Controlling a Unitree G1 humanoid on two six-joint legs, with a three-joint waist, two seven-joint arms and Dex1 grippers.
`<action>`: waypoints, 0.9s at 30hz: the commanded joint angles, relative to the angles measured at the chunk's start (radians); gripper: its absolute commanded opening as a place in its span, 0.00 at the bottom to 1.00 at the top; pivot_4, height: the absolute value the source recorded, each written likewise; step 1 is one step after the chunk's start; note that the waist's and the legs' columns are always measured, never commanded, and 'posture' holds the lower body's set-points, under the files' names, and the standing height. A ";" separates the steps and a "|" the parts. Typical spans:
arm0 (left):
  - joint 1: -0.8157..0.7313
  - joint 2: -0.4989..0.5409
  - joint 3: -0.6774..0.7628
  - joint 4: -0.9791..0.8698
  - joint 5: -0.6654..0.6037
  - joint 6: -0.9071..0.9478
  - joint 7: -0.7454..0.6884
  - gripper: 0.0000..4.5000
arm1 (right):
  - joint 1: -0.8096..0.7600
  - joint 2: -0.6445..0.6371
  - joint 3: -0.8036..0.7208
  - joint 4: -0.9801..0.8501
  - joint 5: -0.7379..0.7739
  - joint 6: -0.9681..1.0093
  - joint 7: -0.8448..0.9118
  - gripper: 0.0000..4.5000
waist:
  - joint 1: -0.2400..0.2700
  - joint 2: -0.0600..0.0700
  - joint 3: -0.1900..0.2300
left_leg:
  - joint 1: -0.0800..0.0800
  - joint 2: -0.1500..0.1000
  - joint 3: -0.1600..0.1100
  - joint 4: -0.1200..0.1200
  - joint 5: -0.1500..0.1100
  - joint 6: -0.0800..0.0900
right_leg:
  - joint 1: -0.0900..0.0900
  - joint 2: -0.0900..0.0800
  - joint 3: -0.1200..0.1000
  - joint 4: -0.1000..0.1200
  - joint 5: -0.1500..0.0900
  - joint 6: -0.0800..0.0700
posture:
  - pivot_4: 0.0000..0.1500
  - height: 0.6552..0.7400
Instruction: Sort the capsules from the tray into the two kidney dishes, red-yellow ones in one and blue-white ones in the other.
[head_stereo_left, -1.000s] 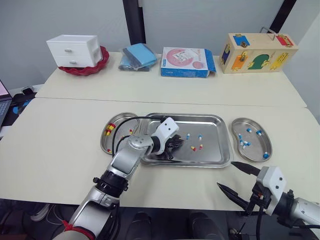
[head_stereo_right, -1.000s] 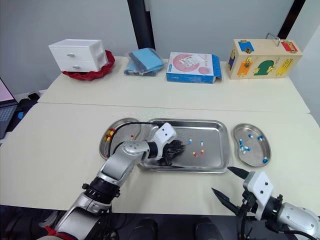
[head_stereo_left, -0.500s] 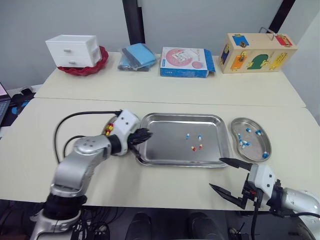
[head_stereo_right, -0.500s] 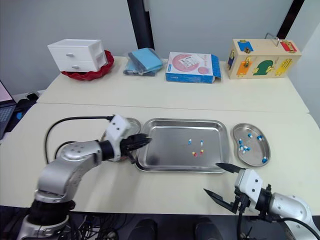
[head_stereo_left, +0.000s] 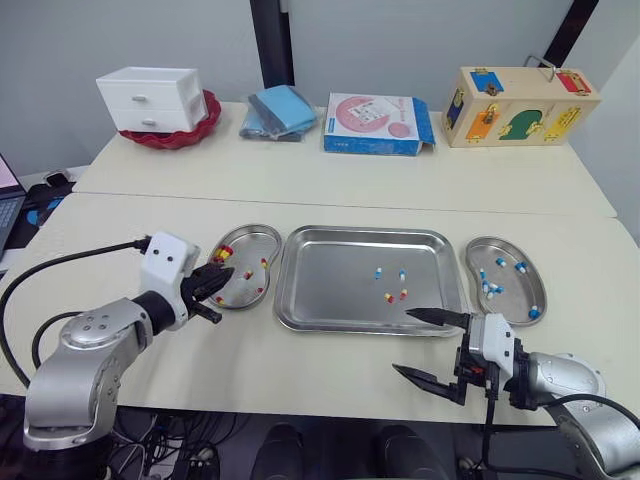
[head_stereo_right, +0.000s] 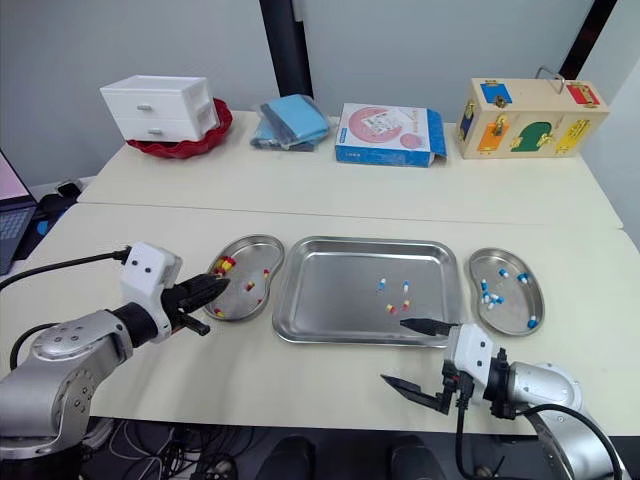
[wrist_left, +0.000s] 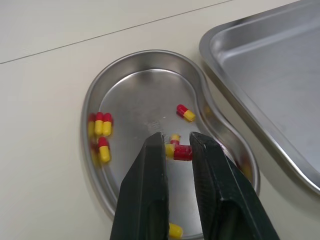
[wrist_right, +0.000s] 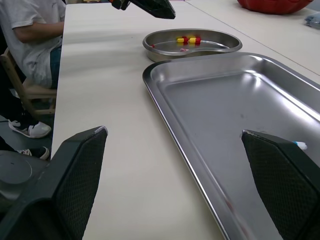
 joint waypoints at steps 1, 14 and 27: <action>-0.013 0.004 0.048 0.019 0.000 -0.056 0.027 0.30 | -0.010 0.000 -0.007 -0.013 0.003 -0.019 0.000 1.00 | -0.001 0.000 0.000 | 0.000 0.000 0.000 0.000 0.000 0.000 | 0.000 0.000 0.000 0.000 0.000 0.000 | 1.00 1.00; 0.002 0.045 -0.004 0.095 0.010 -0.173 -0.028 0.99 | -0.007 -0.001 -0.008 -0.023 -0.002 -0.006 -0.024 1.00 | -0.002 0.000 0.000 | 0.000 0.000 0.000 0.000 0.000 0.000 | 0.000 0.000 0.000 0.000 0.000 0.000 | 1.00 1.00; -0.008 0.196 -0.190 0.213 0.208 -0.503 -0.143 0.99 | 0.011 -0.007 -0.007 -0.044 -0.008 0.010 -0.053 1.00 | -0.002 0.000 0.000 | 0.000 0.000 0.001 -0.001 0.000 0.000 | -0.001 0.000 0.000 0.000 0.000 0.000 | 1.00 1.00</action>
